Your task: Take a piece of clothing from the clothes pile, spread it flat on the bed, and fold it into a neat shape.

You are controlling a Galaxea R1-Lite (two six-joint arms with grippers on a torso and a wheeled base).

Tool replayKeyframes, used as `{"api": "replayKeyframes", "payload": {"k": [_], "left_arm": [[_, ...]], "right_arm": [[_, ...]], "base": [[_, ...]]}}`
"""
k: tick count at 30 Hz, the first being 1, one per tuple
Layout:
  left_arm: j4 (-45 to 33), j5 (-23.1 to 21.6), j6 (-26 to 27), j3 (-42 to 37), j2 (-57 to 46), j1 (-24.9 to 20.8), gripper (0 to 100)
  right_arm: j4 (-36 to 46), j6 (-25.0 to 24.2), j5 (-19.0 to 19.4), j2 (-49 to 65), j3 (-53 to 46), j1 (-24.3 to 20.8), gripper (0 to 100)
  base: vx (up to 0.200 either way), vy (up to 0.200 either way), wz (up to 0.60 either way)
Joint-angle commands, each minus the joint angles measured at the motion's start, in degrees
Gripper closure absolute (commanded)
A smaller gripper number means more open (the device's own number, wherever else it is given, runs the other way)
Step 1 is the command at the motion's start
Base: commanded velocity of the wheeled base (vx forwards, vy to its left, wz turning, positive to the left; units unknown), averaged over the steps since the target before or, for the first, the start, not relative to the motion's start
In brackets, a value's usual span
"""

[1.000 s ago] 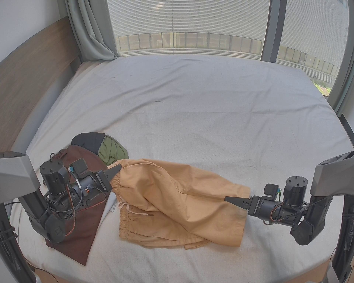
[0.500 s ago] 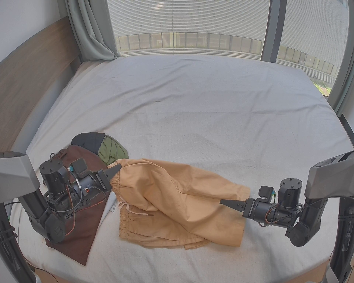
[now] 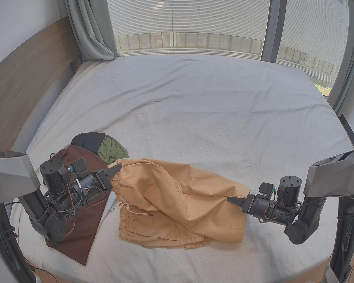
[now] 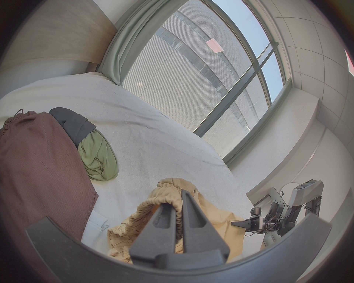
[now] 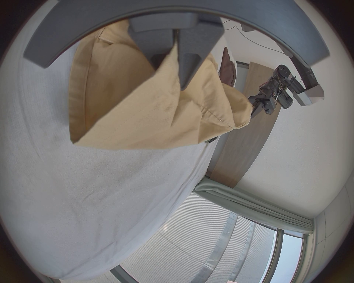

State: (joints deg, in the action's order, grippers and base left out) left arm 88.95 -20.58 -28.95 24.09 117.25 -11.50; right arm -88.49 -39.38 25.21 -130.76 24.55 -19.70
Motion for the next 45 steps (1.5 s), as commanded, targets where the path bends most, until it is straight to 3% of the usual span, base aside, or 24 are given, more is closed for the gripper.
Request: {"api": "replayKeyframes", "payload": {"k": [1, 6, 18, 19, 39, 40, 45], "left_arm": [[0.08, 0.01, -0.05, 0.52, 0.0, 0.07, 100], [0.08, -0.08, -0.14, 0.7, -0.18, 0.07, 100], [0.08, 0.01, -0.14, 0.7, -0.09, -0.02, 100], [0.08, 0.01, -0.14, 0.7, -0.09, -0.02, 100], [0.08, -0.08, -0.14, 0.78, 0.0, -0.02, 100], [0.08, -0.08, -0.14, 0.87, 0.0, -0.02, 100], [0.08, -0.08, -0.14, 0.96, 0.0, 0.07, 100]], "right_arm": [[-0.01, 0.09, -1.13, -0.02, 1.29, 0.01, 100], [-0.1, 0.26, -4.12, -0.02, 3.66, 0.1, 100], [-0.1, 2.2, -4.64, -1.78, 1.99, -0.43, 100], [-0.1, 2.2, -4.64, -1.78, 1.99, -0.43, 0], [-0.28, 2.46, -4.82, -0.46, 3.05, -0.25, 0], [-0.19, 2.46, -4.82, -0.46, 2.78, -0.25, 100], [-0.19, 2.46, -4.73, -0.73, 2.17, -0.34, 100]], "base": [[0.0, 0.0, 0.0], [0.0, 0.0, 0.0], [0.0, 0.0, 0.0], [0.0, 0.0, 0.0], [0.0, 0.0, 0.0], [0.0, 0.0, 0.0], [0.0, 0.0, 0.0]]}}
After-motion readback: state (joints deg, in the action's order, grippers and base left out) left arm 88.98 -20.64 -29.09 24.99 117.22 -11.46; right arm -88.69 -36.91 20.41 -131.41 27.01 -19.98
